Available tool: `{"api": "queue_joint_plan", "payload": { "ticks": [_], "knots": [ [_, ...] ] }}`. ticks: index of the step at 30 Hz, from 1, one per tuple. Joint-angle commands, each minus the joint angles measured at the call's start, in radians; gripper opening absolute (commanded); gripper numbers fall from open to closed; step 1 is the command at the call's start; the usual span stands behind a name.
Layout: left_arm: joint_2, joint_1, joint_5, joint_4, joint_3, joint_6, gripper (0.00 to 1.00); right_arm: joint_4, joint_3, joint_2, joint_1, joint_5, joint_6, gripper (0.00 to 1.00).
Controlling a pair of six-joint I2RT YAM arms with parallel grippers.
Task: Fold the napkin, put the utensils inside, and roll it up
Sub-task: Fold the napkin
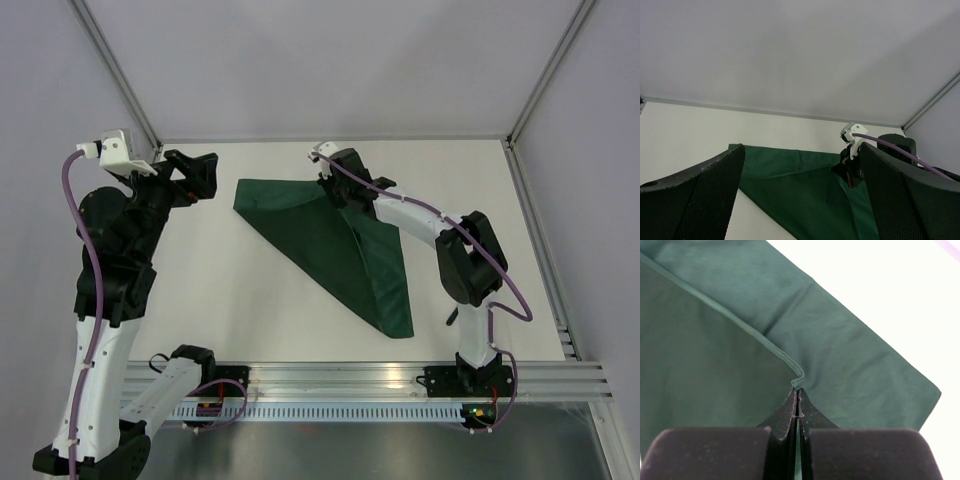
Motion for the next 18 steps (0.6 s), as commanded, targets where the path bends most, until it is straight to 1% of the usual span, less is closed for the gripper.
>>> {"api": "queue_joint_plan", "payload": {
  "ticks": [1,7,18],
  "knots": [
    [0.004,0.001,0.022,0.034,-0.004,-0.041,1.00,0.015,-0.012,-0.044,-0.039,0.023,-0.015,0.00],
    [0.012,0.001,0.030,0.040,-0.011,-0.051,1.00,0.025,-0.034,-0.052,-0.098,0.015,-0.008,0.00],
    [0.018,0.001,0.034,0.057,-0.034,-0.061,1.00,0.050,-0.083,-0.067,-0.152,0.008,0.009,0.00]
  ]
}}
